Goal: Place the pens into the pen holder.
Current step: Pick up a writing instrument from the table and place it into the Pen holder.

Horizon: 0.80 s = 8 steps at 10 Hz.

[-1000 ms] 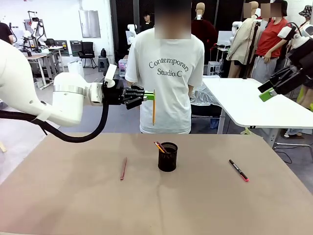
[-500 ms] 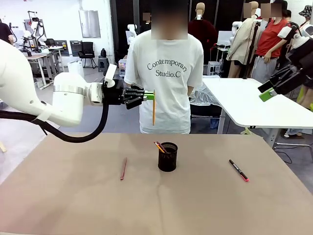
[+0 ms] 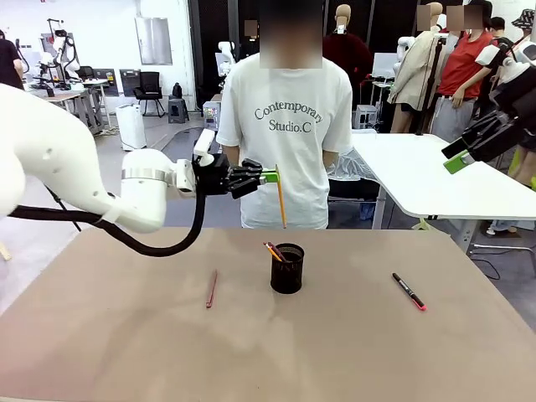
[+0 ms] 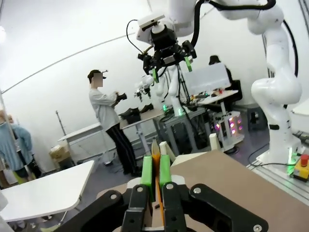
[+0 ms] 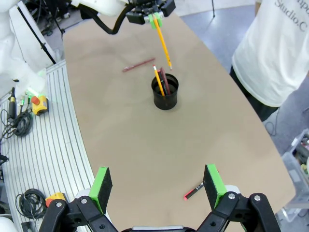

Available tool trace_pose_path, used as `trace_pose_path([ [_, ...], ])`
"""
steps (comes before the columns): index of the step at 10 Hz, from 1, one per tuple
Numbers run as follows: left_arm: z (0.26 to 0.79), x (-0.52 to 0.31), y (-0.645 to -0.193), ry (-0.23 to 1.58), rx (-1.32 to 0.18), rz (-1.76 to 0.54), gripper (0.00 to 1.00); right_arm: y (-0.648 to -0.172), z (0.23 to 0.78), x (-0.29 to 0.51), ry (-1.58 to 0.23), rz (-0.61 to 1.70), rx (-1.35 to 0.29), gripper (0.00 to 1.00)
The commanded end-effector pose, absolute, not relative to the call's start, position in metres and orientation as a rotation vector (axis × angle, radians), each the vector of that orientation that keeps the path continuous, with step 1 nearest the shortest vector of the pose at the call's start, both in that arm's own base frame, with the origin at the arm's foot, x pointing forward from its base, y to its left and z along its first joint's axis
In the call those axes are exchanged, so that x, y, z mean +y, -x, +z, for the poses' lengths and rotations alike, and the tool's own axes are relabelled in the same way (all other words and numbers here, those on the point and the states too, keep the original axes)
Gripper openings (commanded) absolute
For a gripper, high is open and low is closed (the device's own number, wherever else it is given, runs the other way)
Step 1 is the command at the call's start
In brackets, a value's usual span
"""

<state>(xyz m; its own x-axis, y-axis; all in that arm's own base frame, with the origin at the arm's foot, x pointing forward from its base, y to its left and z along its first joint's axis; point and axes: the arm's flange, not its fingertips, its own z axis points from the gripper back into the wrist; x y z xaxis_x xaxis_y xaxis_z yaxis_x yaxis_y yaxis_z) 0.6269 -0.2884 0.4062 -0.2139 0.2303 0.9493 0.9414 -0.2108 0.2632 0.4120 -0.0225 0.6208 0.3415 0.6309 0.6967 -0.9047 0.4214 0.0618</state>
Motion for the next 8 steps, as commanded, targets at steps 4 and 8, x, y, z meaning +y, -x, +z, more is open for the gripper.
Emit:
trace_pose_path([
  [4,0.393,-0.314,-0.642,1.562,-1.255,-1.4,0.0,-0.412,0.622,-0.022,-0.491,1.054,-0.657,1.0],
  [8,0.376,-0.318,-0.639,1.562,-1.153,-1.408,0.0,-0.412,0.622,-0.022,-0.491,1.054,-0.657,1.0],
])
